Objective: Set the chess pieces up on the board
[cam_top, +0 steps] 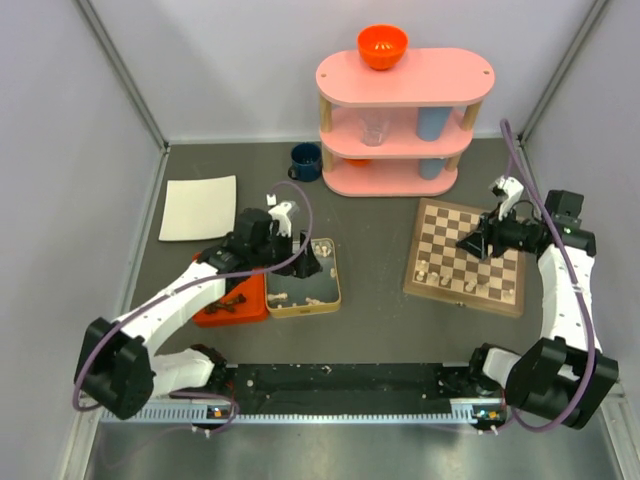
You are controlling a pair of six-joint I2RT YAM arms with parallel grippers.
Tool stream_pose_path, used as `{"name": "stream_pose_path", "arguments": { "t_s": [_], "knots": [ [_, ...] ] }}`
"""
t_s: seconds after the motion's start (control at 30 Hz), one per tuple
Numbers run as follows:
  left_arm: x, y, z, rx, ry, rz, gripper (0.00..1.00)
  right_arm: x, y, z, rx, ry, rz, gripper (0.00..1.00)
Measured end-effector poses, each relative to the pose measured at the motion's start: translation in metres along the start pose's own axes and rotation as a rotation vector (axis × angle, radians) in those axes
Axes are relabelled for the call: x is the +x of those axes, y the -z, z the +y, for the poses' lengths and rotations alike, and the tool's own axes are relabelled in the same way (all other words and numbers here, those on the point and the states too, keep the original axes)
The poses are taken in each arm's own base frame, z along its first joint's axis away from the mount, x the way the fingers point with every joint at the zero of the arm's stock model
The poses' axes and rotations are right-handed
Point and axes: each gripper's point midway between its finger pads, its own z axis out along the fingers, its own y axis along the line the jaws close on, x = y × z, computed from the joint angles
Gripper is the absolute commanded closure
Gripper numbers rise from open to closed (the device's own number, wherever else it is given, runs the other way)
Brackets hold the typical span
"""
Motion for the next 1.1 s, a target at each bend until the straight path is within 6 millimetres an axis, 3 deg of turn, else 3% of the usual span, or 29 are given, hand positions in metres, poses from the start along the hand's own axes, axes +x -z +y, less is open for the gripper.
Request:
{"name": "stream_pose_path", "arguments": {
  "t_s": [0.07,0.27,0.4,0.47,0.83,1.0,1.07,1.1],
  "knots": [
    [0.004,-0.01,0.006,-0.049,0.107,0.026,0.25,-0.002,-0.003,0.004,-0.039,-0.013,-0.015,0.52],
    [0.018,-0.035,0.024,-0.29,0.415,0.093,0.35,-0.008,-0.006,0.014,-0.114,-0.013,-0.065,0.51],
    [0.022,-0.044,0.028,-0.409,0.524,0.087,0.46,-0.004,-0.009,0.018,-0.14,-0.02,-0.074,0.51],
    [0.022,-0.048,0.028,-0.434,0.548,0.086,0.46,-0.003,-0.01,0.02,-0.151,-0.019,-0.08,0.51],
    [0.025,-0.078,0.034,-0.443,0.554,0.112,0.42,-0.006,-0.011,0.024,-0.18,0.0,-0.106,0.5],
    [0.013,-0.082,0.023,-0.31,0.403,0.107,0.37,-0.006,-0.01,0.025,-0.182,0.003,-0.109,0.5],
    [0.011,-0.076,0.021,-0.276,0.329,0.114,0.39,-0.007,-0.01,0.026,-0.183,0.005,-0.112,0.5],
    [0.009,-0.073,0.021,-0.268,0.305,0.114,0.47,-0.007,-0.01,0.026,-0.184,0.006,-0.114,0.5]
  ]
}}
